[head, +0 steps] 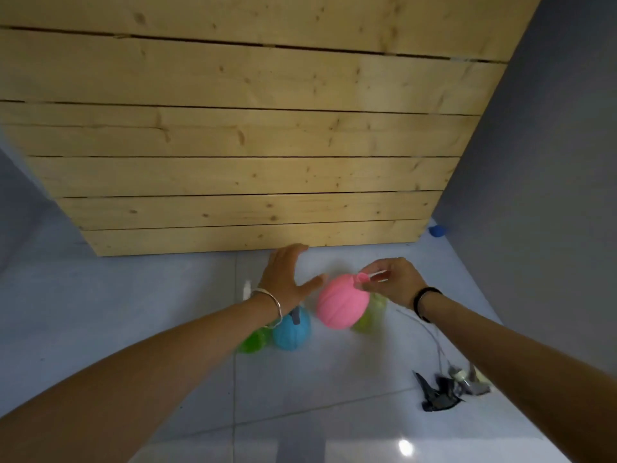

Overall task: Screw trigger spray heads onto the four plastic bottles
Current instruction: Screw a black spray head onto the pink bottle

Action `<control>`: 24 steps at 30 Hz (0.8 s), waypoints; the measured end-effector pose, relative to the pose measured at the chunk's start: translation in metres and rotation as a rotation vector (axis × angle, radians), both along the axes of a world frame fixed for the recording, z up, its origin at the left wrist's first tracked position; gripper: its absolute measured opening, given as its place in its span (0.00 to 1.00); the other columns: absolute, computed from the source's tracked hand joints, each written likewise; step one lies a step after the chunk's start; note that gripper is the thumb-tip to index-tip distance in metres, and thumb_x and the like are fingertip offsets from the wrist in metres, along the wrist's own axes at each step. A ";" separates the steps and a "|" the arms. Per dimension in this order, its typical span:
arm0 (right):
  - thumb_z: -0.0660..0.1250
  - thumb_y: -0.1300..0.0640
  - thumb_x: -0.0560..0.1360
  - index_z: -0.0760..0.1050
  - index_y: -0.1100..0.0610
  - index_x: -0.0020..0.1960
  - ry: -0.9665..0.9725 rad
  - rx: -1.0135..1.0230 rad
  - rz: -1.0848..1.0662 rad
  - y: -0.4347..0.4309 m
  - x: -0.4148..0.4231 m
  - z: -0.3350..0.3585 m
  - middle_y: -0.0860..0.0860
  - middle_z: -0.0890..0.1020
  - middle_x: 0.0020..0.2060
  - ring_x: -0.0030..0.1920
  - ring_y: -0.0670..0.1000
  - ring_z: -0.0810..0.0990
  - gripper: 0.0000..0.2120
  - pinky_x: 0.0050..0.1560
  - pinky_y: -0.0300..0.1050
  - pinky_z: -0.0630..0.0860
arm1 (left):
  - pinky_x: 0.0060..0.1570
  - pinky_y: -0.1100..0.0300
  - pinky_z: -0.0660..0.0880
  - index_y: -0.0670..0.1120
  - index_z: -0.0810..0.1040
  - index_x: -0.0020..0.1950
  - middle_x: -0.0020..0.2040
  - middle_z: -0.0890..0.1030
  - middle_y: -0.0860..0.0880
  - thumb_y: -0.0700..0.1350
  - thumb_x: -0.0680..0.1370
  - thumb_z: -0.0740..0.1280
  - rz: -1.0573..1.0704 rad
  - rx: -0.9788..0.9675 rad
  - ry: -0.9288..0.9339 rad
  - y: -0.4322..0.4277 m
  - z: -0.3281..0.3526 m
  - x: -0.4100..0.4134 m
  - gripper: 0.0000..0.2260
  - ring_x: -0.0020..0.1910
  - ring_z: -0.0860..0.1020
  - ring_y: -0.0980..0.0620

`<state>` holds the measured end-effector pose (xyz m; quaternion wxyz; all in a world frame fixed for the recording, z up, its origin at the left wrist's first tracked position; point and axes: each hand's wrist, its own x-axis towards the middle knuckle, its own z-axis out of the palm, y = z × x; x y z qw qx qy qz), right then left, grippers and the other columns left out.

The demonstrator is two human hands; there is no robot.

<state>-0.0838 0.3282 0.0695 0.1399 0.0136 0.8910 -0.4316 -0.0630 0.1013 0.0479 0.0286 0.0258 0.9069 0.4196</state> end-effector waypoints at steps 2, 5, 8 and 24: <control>0.77 0.56 0.66 0.84 0.59 0.46 0.000 -0.112 -0.056 0.023 0.008 0.016 0.51 0.85 0.43 0.42 0.44 0.82 0.11 0.40 0.28 0.77 | 0.63 0.52 0.69 0.52 0.62 0.72 0.70 0.67 0.49 0.53 0.68 0.74 -0.116 0.028 -0.102 0.023 0.009 0.005 0.36 0.69 0.67 0.49; 0.76 0.56 0.67 0.84 0.58 0.48 -0.031 -0.208 -0.098 0.058 0.031 0.026 0.51 0.86 0.45 0.46 0.46 0.83 0.11 0.42 0.32 0.79 | 0.67 0.52 0.67 0.52 0.59 0.74 0.72 0.66 0.51 0.54 0.64 0.76 -0.271 -0.081 -0.179 0.057 0.013 0.009 0.42 0.70 0.66 0.49; 0.75 0.56 0.68 0.83 0.58 0.51 -0.084 -0.293 -0.147 0.090 0.056 0.024 0.51 0.86 0.47 0.47 0.47 0.83 0.12 0.44 0.35 0.80 | 0.67 0.49 0.68 0.52 0.59 0.74 0.71 0.67 0.50 0.57 0.61 0.77 -0.381 -0.179 -0.258 0.087 0.010 0.016 0.46 0.69 0.68 0.48; 0.68 0.58 0.74 0.77 0.60 0.50 -0.412 -0.452 -0.774 0.181 0.142 -0.101 0.59 0.77 0.45 0.45 0.55 0.75 0.07 0.45 0.45 0.75 | 0.50 0.60 0.73 0.53 0.67 0.63 0.58 0.74 0.54 0.55 0.52 0.80 -0.305 0.015 -0.455 0.163 -0.088 0.069 0.42 0.56 0.76 0.51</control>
